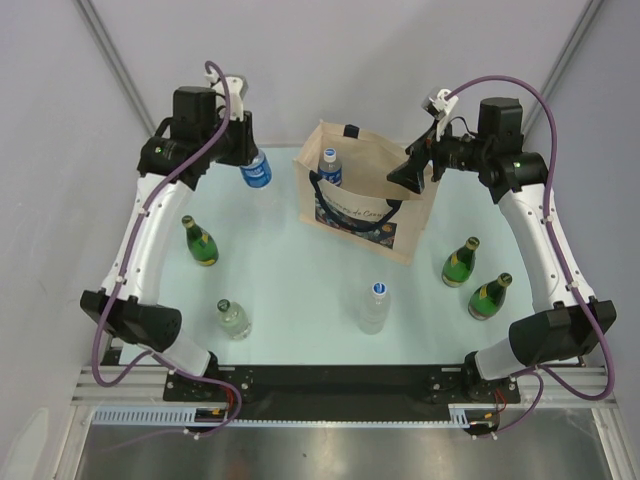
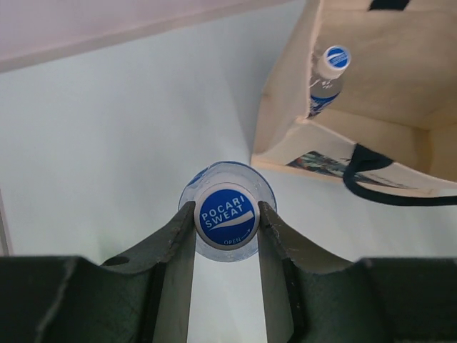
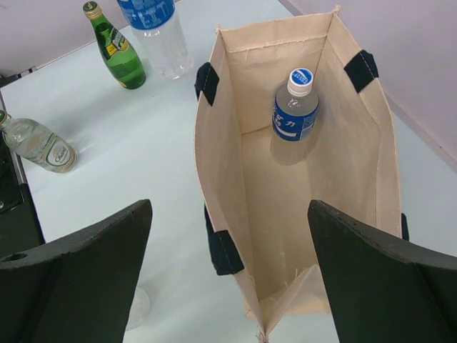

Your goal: Place the beverage into the canvas bag

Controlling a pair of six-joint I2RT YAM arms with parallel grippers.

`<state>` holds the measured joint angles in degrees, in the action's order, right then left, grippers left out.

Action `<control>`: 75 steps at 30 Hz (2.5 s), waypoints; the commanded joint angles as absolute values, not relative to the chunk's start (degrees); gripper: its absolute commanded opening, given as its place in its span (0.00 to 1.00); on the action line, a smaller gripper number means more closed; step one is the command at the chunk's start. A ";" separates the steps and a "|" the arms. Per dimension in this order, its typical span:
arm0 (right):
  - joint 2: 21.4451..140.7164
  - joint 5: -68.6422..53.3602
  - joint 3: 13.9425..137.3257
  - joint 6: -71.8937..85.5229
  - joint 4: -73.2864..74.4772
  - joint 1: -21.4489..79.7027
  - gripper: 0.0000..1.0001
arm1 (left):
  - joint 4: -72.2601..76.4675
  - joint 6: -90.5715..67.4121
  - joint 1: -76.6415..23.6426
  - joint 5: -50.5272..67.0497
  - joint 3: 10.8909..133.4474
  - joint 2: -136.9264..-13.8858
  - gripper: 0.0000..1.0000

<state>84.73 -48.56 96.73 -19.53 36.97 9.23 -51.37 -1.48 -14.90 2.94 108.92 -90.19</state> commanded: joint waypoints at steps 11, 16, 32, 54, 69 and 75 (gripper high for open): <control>82.27 -49.92 96.07 -19.42 35.95 8.70 0.96 | -40.17 -4.04 -21.88 8.43 136.04 -90.87 0.00; 81.91 -50.10 95.89 -19.07 35.95 8.53 0.96 | -34.72 -5.45 -25.13 9.05 136.84 -93.42 0.00; 78.84 -51.24 92.02 -17.31 34.54 4.31 0.96 | -24.44 -9.23 -30.85 12.30 140.80 -104.67 0.00; 77.70 -51.59 88.33 -17.23 34.28 2.73 0.96 | -24.00 -1.15 -33.40 9.68 121.57 -106.01 0.00; 78.40 -52.12 86.93 -17.93 34.80 2.46 0.96 | -11.79 2.99 -29.80 0.09 98.27 -101.25 0.00; 78.84 -52.65 86.57 -20.56 36.47 3.42 0.96 | -9.67 2.37 -28.21 -1.93 97.03 -101.51 0.00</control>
